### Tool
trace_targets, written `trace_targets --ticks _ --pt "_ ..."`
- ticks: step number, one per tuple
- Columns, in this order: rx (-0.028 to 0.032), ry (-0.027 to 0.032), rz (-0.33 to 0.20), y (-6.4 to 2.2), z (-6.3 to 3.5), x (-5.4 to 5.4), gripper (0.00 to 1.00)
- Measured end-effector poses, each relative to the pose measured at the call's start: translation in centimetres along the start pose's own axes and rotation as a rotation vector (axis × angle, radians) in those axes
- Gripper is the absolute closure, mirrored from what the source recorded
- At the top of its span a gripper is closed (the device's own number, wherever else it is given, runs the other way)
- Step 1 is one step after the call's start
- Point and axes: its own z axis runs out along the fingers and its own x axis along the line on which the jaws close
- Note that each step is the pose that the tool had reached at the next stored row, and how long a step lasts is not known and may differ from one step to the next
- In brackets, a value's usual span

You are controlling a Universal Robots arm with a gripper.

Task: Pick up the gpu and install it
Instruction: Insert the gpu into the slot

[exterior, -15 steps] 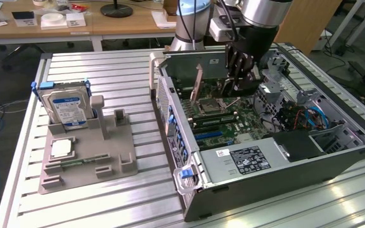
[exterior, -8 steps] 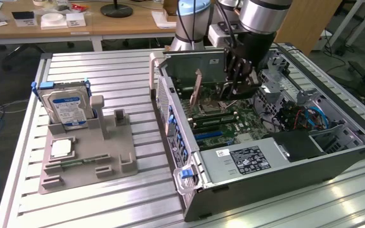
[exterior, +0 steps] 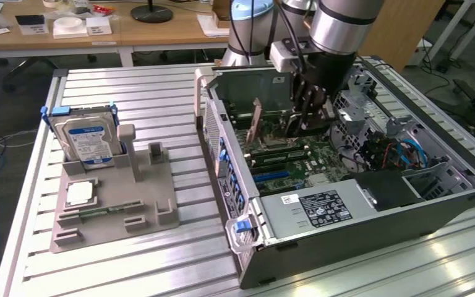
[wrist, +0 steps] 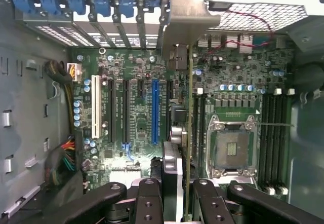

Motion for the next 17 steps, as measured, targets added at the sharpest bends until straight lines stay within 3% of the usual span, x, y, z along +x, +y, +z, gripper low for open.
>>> trace_targets --ticks 4,12,17 --pt "0.0000 -0.0016 -0.003 0.01 0.44 0.6 0.72" --pt "-0.0003 -0.0017 -0.005 0.48 1.53 0.8 0.72" --pt "-0.0005 -0.0070 -0.009 0.77 2.06 1.0 0.72"
